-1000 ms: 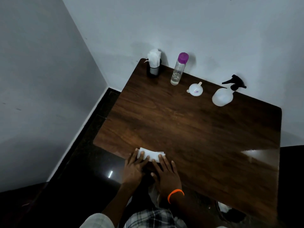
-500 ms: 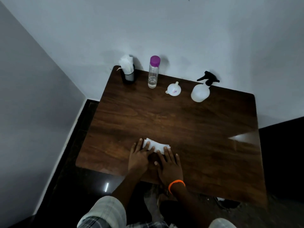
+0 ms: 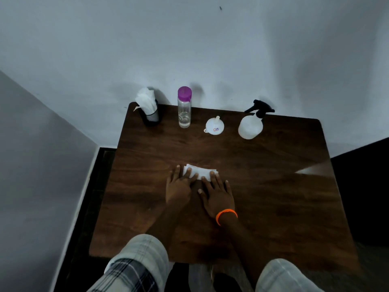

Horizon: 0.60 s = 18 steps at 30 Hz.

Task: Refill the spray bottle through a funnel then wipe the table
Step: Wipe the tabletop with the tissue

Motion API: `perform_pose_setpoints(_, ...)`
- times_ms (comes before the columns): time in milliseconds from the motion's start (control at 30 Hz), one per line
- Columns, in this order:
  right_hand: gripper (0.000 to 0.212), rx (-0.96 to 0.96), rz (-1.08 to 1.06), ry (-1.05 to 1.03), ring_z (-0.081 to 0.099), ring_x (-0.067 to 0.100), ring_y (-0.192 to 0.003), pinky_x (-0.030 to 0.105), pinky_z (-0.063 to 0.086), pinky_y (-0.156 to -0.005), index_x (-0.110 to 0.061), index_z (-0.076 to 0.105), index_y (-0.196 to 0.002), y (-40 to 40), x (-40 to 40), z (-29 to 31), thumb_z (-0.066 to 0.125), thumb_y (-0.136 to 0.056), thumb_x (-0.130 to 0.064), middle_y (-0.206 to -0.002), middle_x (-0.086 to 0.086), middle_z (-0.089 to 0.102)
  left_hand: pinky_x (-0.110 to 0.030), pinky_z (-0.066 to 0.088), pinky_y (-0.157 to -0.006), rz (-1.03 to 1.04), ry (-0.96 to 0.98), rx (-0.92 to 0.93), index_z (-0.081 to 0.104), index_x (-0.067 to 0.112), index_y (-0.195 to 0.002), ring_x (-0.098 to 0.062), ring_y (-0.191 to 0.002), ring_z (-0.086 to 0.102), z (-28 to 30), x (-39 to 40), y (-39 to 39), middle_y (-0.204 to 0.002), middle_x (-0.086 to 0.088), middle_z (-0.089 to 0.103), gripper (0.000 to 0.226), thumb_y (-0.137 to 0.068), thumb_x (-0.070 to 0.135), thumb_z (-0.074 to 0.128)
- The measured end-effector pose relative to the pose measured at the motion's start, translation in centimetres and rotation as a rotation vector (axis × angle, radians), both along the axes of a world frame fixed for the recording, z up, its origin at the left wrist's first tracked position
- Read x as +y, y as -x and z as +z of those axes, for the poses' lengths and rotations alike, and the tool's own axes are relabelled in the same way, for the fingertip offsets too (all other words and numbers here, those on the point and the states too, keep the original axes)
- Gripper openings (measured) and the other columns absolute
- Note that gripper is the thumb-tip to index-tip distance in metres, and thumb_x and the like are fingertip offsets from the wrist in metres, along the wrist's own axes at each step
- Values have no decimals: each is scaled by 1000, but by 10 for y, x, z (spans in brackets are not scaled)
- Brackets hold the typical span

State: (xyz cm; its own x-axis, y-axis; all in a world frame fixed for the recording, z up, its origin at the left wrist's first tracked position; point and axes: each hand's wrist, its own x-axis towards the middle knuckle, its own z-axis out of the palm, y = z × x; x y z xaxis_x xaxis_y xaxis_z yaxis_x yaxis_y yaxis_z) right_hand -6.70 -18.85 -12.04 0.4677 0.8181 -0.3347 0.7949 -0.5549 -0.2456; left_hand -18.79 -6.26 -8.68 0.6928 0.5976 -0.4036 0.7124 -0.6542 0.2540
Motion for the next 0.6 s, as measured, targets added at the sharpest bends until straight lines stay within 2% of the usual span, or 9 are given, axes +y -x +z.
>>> perform_pose_setpoints(267,60,44,-74,-14,-3,14,-159,48,0,-127,-37,24,-160,-54,61,3,26,-105,-59,-172,-3,5,-48,8,-125,-29,-71,-28,34,48,-152,-30,-157,5,-9,58,-61,-167,10,23,50,-102,46,40)
perform_pose_setpoints(600,60,88,-128,-8,-5,17,-159,50,0,-127,-34,23,-161,-109,97,4,25,-105,-58,-172,-3,2,-51,15,-123,-46,-126,-46,33,43,-154,-32,-157,7,-23,83,-121,-167,6,24,55,-101,42,44)
